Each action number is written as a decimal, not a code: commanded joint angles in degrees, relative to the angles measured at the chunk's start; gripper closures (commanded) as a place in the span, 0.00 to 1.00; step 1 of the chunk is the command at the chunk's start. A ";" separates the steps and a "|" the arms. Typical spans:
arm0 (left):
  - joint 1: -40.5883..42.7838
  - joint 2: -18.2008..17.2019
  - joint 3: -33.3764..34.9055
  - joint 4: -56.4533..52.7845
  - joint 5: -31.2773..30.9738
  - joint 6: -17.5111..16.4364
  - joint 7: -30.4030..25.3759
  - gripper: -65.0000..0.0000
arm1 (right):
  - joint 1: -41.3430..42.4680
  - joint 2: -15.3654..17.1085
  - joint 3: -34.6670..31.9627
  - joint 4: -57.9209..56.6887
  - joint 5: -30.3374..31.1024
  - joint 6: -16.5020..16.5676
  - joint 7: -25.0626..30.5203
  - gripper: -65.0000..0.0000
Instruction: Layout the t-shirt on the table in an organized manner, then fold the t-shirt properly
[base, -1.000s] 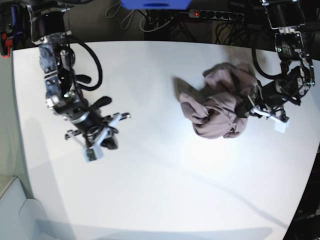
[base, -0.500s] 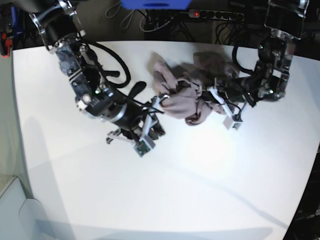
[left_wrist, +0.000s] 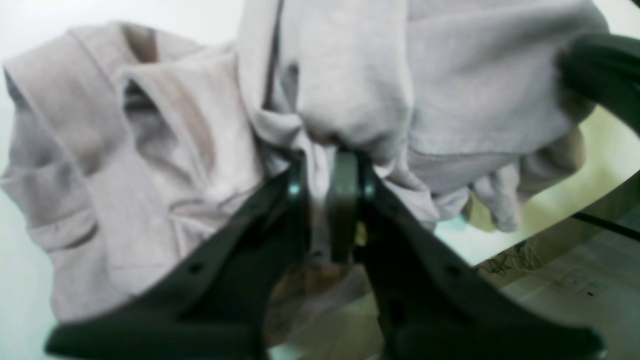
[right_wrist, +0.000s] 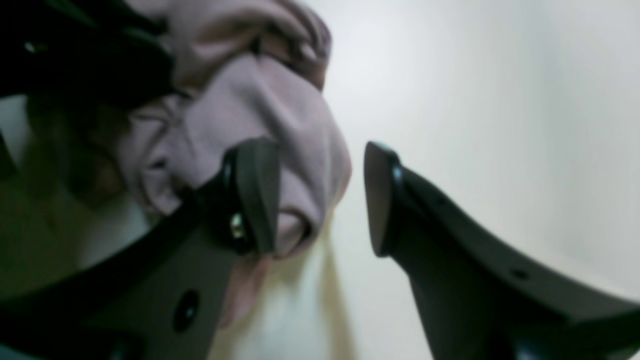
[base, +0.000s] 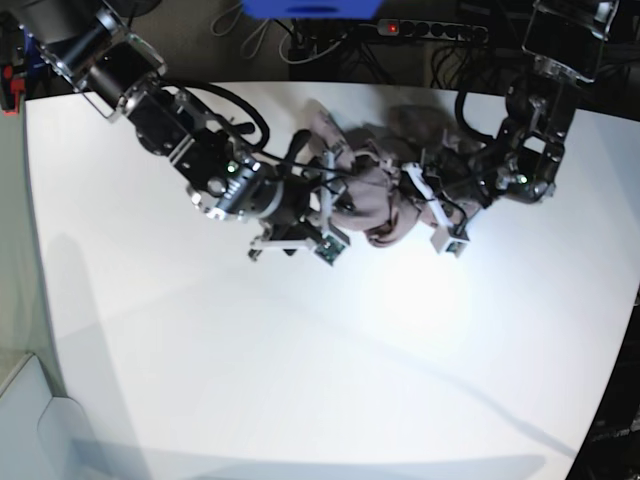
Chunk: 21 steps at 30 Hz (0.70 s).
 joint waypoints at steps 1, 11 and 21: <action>-0.34 -0.50 -0.18 0.31 1.02 0.18 0.49 1.00 | 1.30 -0.16 0.13 0.41 0.17 0.30 1.27 0.56; -0.08 -0.32 -0.45 0.31 1.02 0.18 0.40 1.00 | 4.47 -1.74 -7.87 -8.12 0.17 0.39 1.27 0.57; 0.71 -0.32 -0.80 0.31 1.02 0.18 0.05 1.00 | 5.08 -1.74 -6.55 -8.56 -2.56 0.12 1.36 1.00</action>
